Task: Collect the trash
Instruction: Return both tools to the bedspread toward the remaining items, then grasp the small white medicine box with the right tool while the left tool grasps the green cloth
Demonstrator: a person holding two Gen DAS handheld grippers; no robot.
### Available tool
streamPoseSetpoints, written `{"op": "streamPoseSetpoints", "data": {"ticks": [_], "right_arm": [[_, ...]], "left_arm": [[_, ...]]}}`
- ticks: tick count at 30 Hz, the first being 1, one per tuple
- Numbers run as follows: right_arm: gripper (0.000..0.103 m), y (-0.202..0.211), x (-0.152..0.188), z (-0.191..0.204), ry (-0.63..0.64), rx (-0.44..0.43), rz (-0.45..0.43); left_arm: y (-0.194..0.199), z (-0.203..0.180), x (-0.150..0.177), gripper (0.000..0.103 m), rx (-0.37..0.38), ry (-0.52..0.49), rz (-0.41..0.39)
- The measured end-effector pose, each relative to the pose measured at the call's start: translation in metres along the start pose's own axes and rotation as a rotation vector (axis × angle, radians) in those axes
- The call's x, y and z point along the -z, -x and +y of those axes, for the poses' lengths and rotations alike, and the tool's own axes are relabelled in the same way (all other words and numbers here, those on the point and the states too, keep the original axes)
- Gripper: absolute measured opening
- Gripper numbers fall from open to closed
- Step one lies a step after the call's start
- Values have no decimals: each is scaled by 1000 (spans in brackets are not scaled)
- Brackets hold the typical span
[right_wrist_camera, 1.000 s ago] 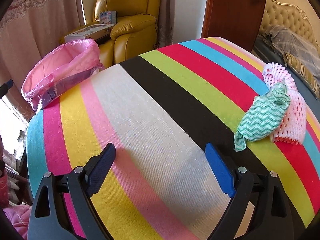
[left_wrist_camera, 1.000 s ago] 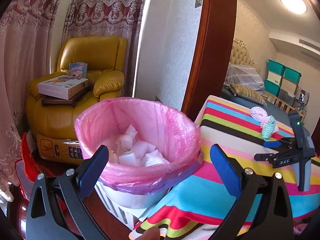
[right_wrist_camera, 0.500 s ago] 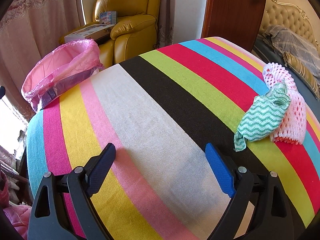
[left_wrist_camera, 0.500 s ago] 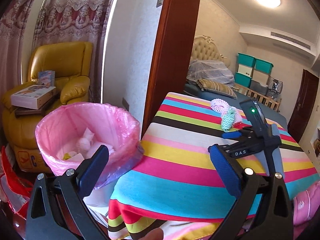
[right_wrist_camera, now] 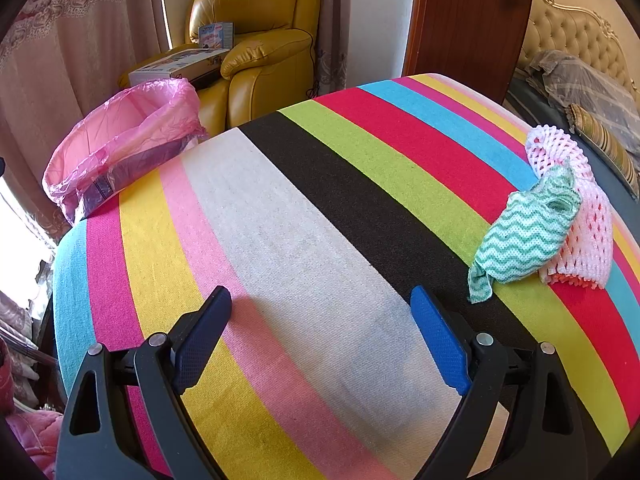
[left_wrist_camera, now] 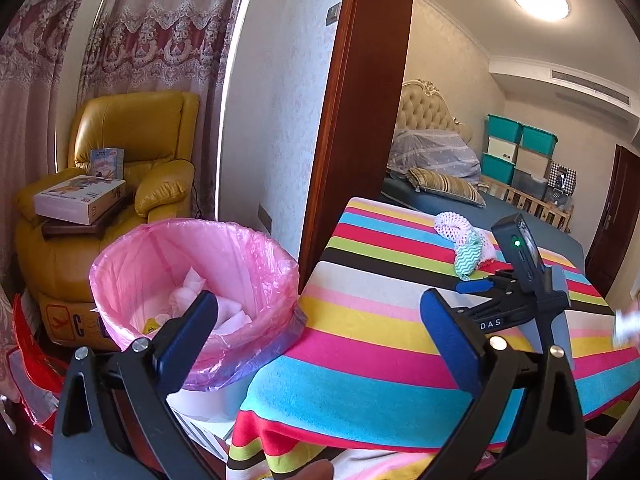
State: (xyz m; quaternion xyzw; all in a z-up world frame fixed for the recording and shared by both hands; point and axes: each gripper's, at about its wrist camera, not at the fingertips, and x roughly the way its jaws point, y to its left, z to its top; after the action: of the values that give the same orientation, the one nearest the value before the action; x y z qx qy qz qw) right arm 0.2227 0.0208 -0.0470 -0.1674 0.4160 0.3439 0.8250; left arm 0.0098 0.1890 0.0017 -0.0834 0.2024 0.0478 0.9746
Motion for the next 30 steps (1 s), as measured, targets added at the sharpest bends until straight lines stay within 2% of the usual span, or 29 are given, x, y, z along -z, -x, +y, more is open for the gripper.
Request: {"op": "streamPoseSetpoints", "data": {"ticks": [5, 11, 16, 18, 20, 22, 24, 28, 29, 30], "right_arm": [[86, 0, 0, 0, 0, 0, 0], [86, 0, 0, 0, 0, 0, 0], [86, -1, -3, -3, -23, -10, -1], [85, 1, -6, -5, -40, 0, 42], [85, 22, -2, -5, -85, -1, 16], [85, 57, 7, -2, -83, -9, -68], [85, 98, 23, -2, -79, 34, -151], [87, 161, 69, -23, -167, 172, -237], [94, 172, 84, -32, -220, 234, -250], [96, 181, 97, -39, -269, 292, -260]], "left_arm": [[-10, -14, 2, 98, -19, -30, 26], [-33, -36, 13, 98, -10, -96, 130], [-45, -45, 3, 98, -28, -97, 139], [-47, -50, -2, 98, -37, -106, 131], [-51, -55, -5, 98, -40, -117, 128], [-58, -62, -8, 98, -43, -130, 141], [-64, -71, -8, 98, -28, -145, 153], [-85, -98, -8, 98, 19, -186, 178], [-92, -107, -8, 98, 38, -199, 187], [-98, -114, -8, 98, 52, -205, 196]]}}
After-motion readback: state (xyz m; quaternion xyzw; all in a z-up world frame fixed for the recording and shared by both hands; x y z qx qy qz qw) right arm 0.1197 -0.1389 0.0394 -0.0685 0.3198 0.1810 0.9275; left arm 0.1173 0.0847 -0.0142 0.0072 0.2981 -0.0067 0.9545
